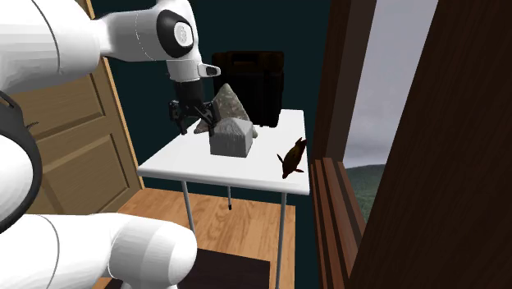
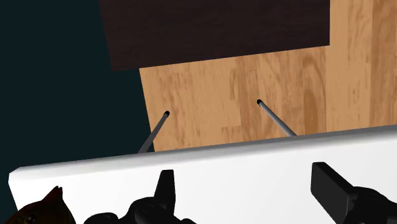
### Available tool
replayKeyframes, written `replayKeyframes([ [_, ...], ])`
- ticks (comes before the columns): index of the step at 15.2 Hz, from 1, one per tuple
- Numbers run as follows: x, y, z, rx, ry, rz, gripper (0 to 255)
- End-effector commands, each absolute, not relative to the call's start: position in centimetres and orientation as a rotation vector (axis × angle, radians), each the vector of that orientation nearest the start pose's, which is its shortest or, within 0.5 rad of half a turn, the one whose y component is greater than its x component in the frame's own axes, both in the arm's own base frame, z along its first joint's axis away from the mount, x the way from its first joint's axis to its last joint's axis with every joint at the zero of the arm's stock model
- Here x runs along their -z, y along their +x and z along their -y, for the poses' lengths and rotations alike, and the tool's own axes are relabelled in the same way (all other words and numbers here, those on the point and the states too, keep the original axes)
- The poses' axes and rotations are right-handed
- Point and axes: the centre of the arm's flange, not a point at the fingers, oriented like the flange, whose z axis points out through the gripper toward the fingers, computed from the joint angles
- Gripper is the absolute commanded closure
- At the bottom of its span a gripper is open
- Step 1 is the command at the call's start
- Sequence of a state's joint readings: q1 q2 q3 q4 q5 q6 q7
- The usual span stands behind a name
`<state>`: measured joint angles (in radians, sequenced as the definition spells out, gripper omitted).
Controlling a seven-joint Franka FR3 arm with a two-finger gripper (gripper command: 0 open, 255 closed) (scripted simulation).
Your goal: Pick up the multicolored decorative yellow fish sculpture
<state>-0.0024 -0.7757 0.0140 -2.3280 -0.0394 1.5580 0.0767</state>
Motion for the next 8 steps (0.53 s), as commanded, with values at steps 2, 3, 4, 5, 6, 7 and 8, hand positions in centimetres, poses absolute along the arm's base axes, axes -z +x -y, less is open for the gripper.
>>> replayKeyframes([
  [2,-59.4,31.3,0.9,0.018,-3.201,-0.086,0],
  [3,-58.9,31.7,1.8,0.024,-3.213,-0.06,0],
  [4,-58.4,32.2,2.7,0.029,-3.225,-0.035,0],
  [5,-57.9,32.7,3.6,0.035,-3.236,-0.009,0],
  [6,-57.4,33.2,4.6,0.041,-3.248,0.017,0],
  [7,-56.9,33.7,5.5,0.047,-3.259,0.043,0],
  [8,-56.4,34.2,6.4,0.053,-3.27,0.07,0],
])
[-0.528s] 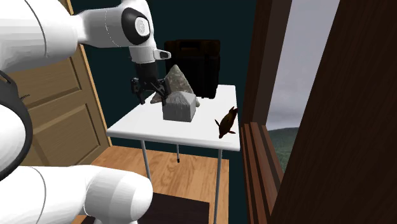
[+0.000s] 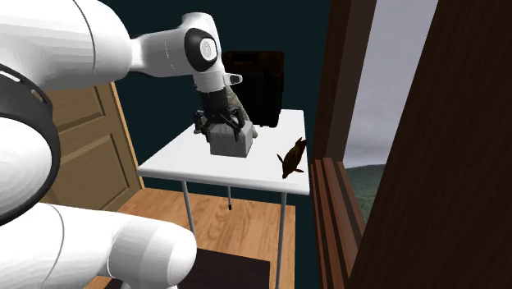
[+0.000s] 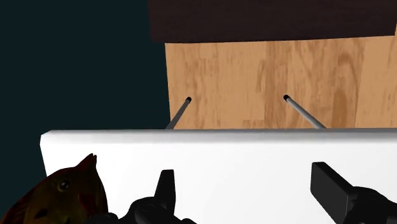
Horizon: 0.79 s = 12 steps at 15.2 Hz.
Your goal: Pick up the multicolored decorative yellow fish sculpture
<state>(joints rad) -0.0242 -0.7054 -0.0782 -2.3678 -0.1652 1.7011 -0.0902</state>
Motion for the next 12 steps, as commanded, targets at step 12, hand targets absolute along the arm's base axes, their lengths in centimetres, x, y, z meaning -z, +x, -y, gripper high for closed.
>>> replayKeyframes([
  [12,-51.7,41.8,17.0,0.126,-3.382,0.403,0],
])
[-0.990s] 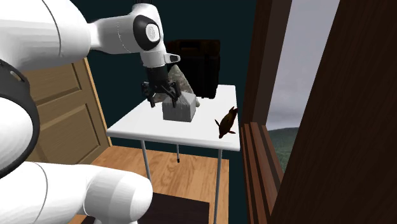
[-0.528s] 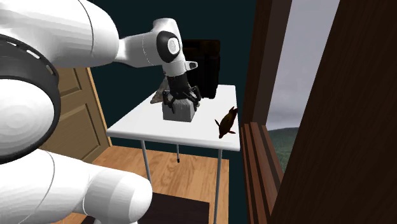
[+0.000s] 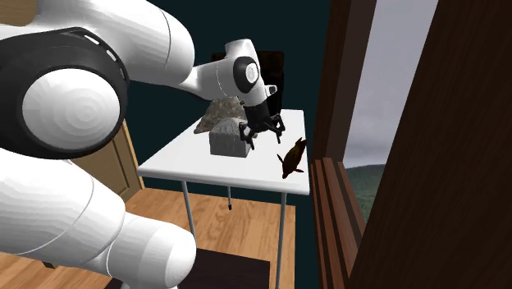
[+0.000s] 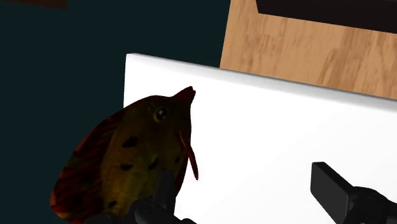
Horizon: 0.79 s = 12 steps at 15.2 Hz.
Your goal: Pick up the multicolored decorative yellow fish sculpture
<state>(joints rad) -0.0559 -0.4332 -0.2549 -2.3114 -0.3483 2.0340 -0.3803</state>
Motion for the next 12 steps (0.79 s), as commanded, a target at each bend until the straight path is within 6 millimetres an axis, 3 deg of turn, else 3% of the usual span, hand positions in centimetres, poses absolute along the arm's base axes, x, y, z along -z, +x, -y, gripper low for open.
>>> replayKeyframes([
  [1,-51.4,42.5,17.9,0.133,-3.389,0.432,0],
  [3,-50.9,44.0,19.5,0.145,-3.403,0.489,0],
  [12,-46.9,44.0,19.5,0.145,-3.403,0.489,0],
])
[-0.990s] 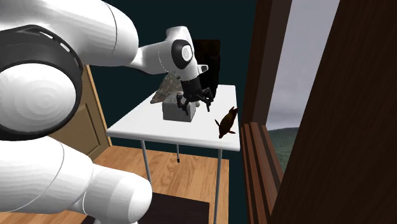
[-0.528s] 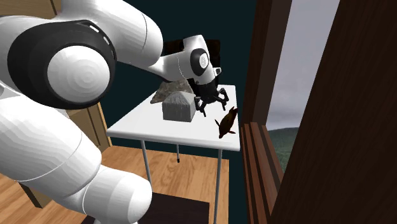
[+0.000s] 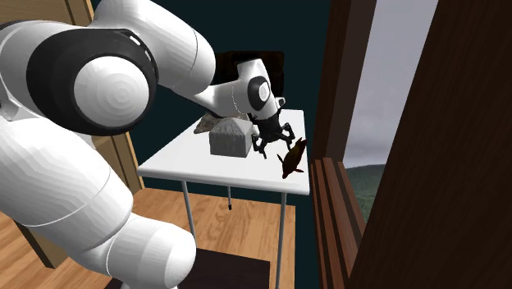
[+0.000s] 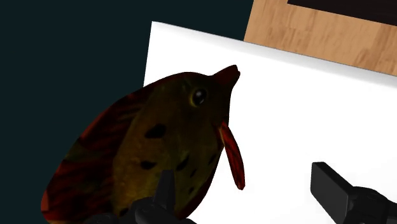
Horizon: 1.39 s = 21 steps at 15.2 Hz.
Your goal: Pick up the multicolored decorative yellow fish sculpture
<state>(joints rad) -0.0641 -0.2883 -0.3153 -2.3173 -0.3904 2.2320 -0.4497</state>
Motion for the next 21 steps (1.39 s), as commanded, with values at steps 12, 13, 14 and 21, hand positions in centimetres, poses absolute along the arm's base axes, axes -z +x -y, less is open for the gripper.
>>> replayKeyframes([
  [12,-47.4,44.0,19.5,0.145,-3.403,0.489,255],
  [13,-47.9,44.0,19.5,0.145,-3.403,0.489,255],
  [14,-48.4,44.0,19.5,0.145,-3.403,0.489,255],
  [21,-52.1,44.0,19.5,0.145,-3.403,0.489,255],
])
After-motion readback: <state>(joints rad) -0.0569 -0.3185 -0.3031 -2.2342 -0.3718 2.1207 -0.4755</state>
